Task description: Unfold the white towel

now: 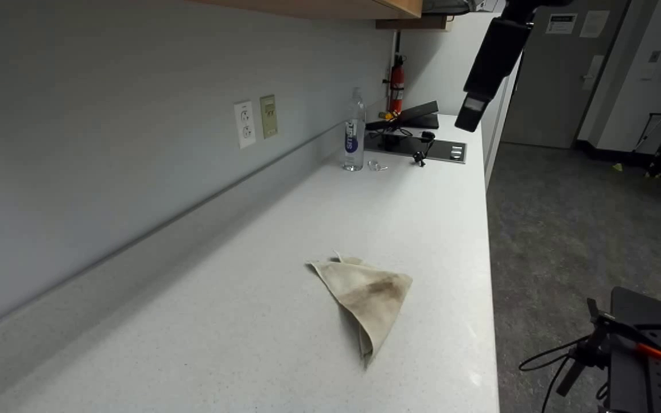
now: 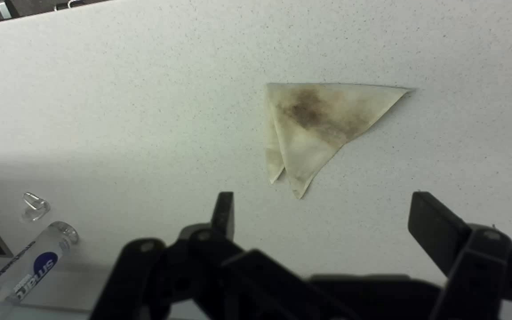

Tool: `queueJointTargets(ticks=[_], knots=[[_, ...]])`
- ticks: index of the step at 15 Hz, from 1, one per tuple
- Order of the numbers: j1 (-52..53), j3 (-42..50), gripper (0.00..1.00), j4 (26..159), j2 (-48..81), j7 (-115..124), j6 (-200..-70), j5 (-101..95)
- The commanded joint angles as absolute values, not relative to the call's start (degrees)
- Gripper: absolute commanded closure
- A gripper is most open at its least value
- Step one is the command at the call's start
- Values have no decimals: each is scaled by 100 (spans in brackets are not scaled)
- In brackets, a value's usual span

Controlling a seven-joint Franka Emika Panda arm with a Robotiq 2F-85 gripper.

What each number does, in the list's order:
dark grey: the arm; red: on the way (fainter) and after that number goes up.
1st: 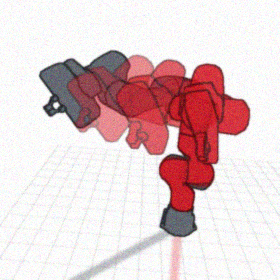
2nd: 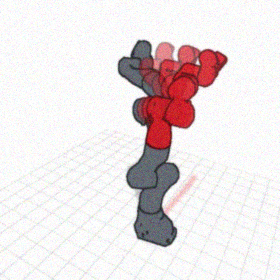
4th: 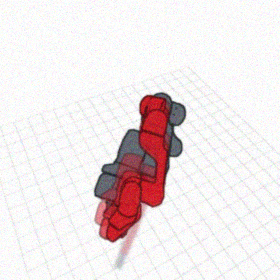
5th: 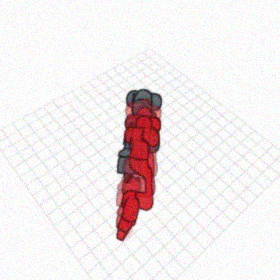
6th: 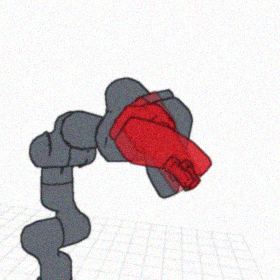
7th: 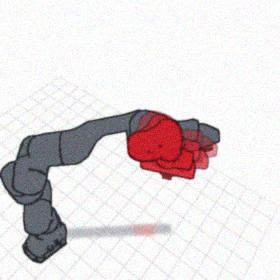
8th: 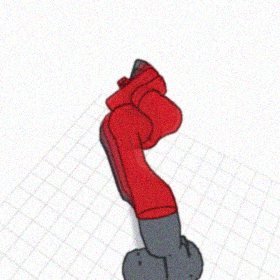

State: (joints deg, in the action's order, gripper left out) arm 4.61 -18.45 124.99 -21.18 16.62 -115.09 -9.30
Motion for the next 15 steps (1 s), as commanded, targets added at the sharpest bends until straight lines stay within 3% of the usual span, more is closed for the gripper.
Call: queueJointTargets(ticks=[1, 7, 8, 15], knots=[[654, -1682, 0, 12461, -2079, 1723, -11465, -726], [612, -1730, 0, 12466, -2062, 1773, -11436, -937], [539, -1534, 0, 13331, -2271, 1595, -12095, -1016], [397, -1231, 0, 14255, -1563, 1731, -13450, -1047]])
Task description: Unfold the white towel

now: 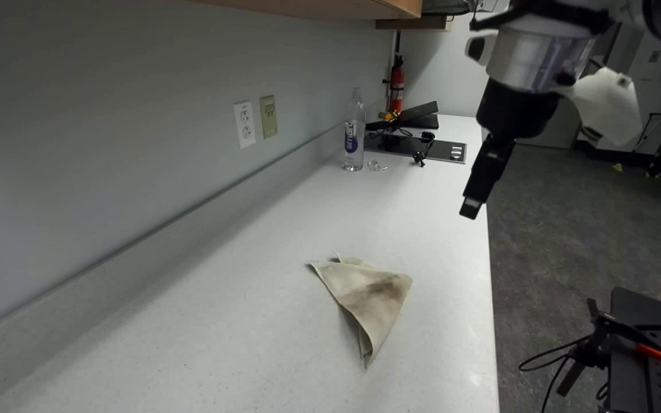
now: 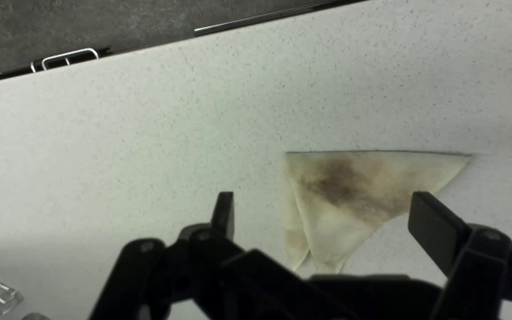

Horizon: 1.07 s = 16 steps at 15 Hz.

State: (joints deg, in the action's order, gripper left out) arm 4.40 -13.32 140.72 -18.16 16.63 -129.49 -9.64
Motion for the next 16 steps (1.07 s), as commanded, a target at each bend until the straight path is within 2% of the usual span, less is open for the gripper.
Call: queueJointTargets(ticks=[1, 9, 16], knots=[[475, -1245, 0, 14176, -1718, 1669, -13124, -975], [480, -1229, 0, 14201, -1649, 1668, -13189, -974], [445, -1326, 0, 13424, -526, 1783, -13518, -1404]])
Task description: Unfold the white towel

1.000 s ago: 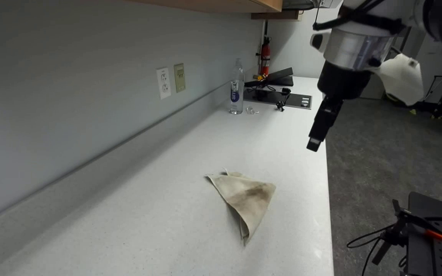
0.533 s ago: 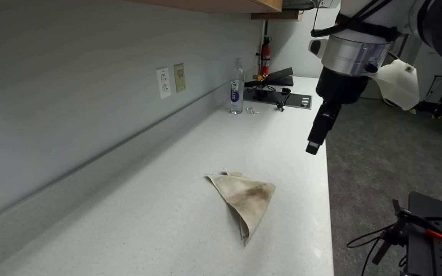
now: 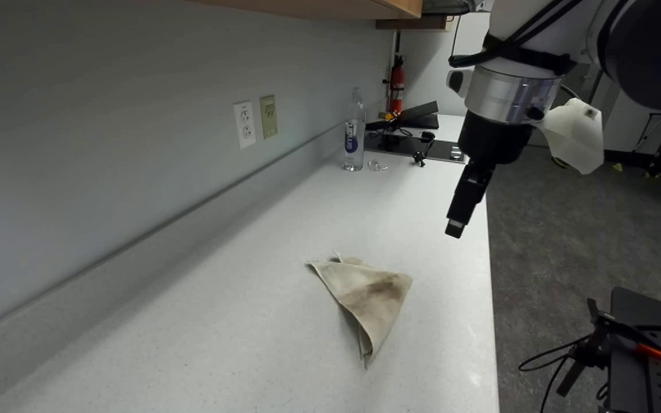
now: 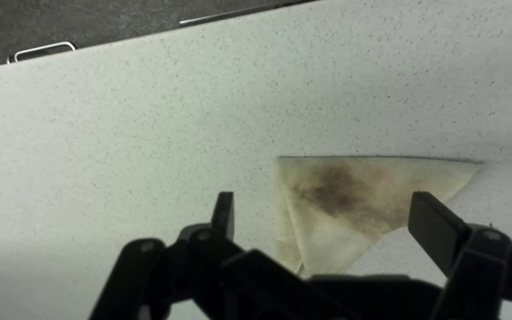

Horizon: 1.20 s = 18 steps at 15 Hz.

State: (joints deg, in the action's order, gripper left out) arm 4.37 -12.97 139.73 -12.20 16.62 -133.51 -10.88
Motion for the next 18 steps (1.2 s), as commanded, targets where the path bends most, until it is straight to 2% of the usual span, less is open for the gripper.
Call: queueJointTargets(ticks=[1, 8, 9, 18], knots=[[463, -1322, 0, 13243, -284, 1795, -13576, -1503], [915, -1119, 0, 11695, 1421, 1832, -13640, -1852], [893, -1043, 0, 12214, 942, 1734, -13628, -1734], [1185, -783, 0, 11740, 1579, 1965, -13728, -2027]])
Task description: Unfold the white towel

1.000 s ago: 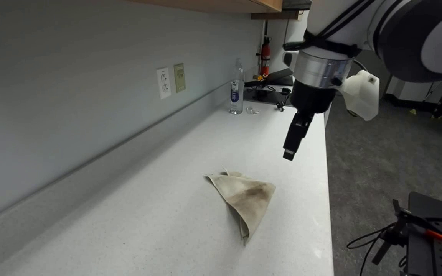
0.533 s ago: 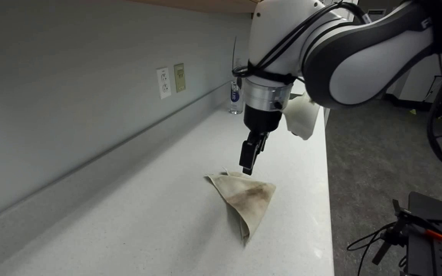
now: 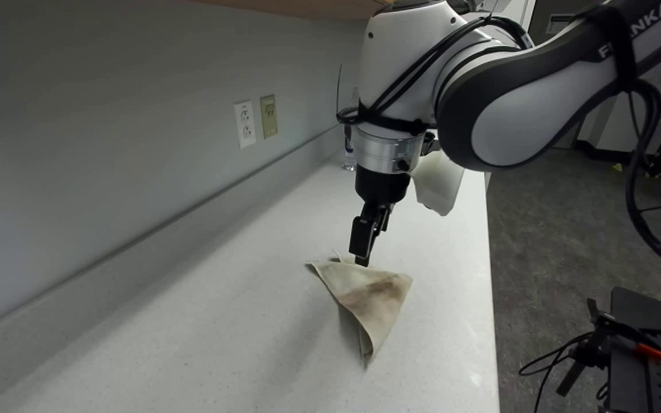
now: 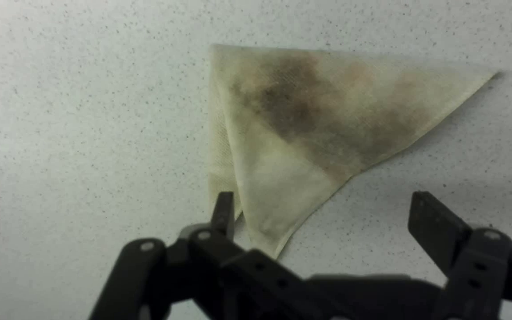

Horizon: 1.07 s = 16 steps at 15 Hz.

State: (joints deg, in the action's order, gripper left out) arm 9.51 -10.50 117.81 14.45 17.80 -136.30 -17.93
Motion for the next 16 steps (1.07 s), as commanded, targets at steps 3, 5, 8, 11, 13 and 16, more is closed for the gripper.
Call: queueJointTargets(ticks=[3, 5, 8, 11, 13, 16], knots=[[1369, -569, 0, 11514, 1861, 2250, -13755, -2366], [1483, -444, 0, 11293, 2096, 2424, -13760, -2583], [1636, -296, 0, 10926, 2446, 2622, -13769, -2709], [1716, -190, 0, 10576, 2763, 2743, -13829, -2557], [1751, -99, 0, 10364, 2975, 2823, -13942, -2523], [1688, -35, 0, 10109, 3267, 2720, -14243, -2334]])
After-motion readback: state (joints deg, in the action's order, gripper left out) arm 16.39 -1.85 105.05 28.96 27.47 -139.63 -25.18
